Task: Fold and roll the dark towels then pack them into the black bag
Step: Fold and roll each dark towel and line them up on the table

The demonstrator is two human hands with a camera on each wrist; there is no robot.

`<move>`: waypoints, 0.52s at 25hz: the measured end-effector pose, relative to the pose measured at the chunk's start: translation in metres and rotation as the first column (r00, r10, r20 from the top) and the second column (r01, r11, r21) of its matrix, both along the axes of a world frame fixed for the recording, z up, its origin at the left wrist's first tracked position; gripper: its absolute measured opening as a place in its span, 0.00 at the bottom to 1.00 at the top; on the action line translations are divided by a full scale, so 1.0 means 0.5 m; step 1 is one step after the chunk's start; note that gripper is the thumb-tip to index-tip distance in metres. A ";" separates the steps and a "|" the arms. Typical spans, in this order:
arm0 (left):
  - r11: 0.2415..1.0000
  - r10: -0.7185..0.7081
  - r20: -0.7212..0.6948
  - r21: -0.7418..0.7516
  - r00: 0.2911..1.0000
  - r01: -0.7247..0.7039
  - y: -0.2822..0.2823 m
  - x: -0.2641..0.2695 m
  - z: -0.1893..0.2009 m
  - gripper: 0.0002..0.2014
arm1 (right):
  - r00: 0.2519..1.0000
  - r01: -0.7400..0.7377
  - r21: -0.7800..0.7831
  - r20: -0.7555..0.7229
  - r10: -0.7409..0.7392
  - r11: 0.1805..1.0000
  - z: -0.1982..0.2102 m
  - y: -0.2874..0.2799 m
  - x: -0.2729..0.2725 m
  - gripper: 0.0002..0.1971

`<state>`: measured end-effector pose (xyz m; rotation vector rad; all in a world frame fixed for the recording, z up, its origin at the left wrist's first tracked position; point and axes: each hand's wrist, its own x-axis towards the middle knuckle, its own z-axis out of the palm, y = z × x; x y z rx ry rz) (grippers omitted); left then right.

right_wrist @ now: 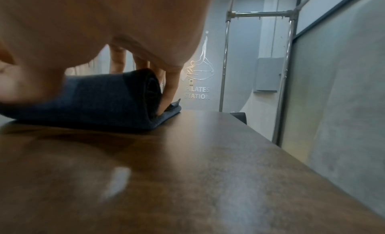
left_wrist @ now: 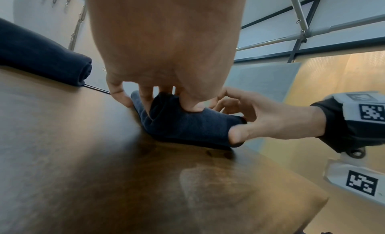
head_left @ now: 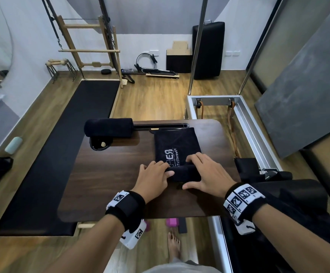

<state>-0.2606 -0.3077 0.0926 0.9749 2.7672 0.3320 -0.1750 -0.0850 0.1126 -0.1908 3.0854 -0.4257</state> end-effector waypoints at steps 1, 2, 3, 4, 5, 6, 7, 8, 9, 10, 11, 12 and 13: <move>1.000 -0.001 -0.004 -0.010 1.000 0.001 0.003 -0.004 -0.002 0.09 | 0.999 -0.029 0.069 -0.023 0.031 0.997 -0.002 -0.001 0.003 0.36; 1.000 -0.009 -0.015 -0.021 1.000 0.009 0.006 -0.009 -0.004 0.09 | 0.997 -0.050 0.116 -0.045 0.056 0.992 -0.004 -0.001 0.002 0.32; 0.999 -0.022 -0.031 -0.031 0.999 0.021 0.007 -0.013 -0.005 0.09 | 0.995 -0.066 0.134 -0.061 0.075 0.989 -0.006 -0.002 -0.002 0.28; 0.999 -0.034 -0.050 -0.041 0.998 0.032 0.007 -0.015 -0.006 0.09 | 0.993 -0.084 0.119 -0.067 0.092 0.989 -0.007 -0.003 -0.007 0.23; 0.998 -0.042 -0.073 -0.054 0.996 0.038 0.006 -0.018 -0.007 0.10 | 0.992 -0.100 0.078 -0.064 0.105 0.992 -0.008 -0.004 -0.014 0.19; 0.997 -0.046 -0.101 -0.066 0.994 0.040 0.005 -0.019 -0.008 0.12 | 0.993 -0.106 0.029 -0.051 0.108 0.994 -0.007 -0.005 -0.022 0.16; 0.997 -0.044 -0.135 -0.068 0.990 0.035 0.003 -0.022 -0.008 0.15 | 0.994 -0.101 -0.013 -0.034 0.101 0.995 -0.006 -0.005 -0.032 0.13; 0.998 -0.034 -0.165 -0.055 0.986 0.025 0.000 -0.025 -0.007 0.18 | 0.996 -0.086 -0.043 -0.014 0.086 0.995 -0.005 -0.005 -0.044 0.11; 1.000 -0.022 -0.178 -0.024 0.984 0.019 -0.004 -0.028 -0.004 0.23 | 0.998 -0.066 -0.070 0.010 0.067 0.995 -0.003 -0.005 -0.057 0.10; 0.999 -0.027 -0.170 0.014 0.985 0.030 -0.008 -0.031 0.000 0.27 | 0.998 -0.040 -0.094 0.039 0.044 0.995 -0.001 -0.004 -0.071 0.08; 0.998 -0.051 -0.150 0.037 0.987 0.057 -0.011 -0.034 0.003 0.31 | 0.997 -0.013 -0.113 0.073 0.022 0.994 0.001 -0.002 -0.087 0.06; 0.995 -0.084 -0.131 0.034 0.988 0.089 -0.013 -0.039 0.006 0.34 | 0.994 0.014 -0.119 0.113 0.000 0.993 0.004 0.000 -0.103 0.05; 0.993 -0.111 -0.117 0.016 0.987 0.114 -0.013 -0.045 0.007 0.35 | 0.988 0.038 -0.111 0.153 -0.021 0.993 0.006 0.003 -0.117 0.05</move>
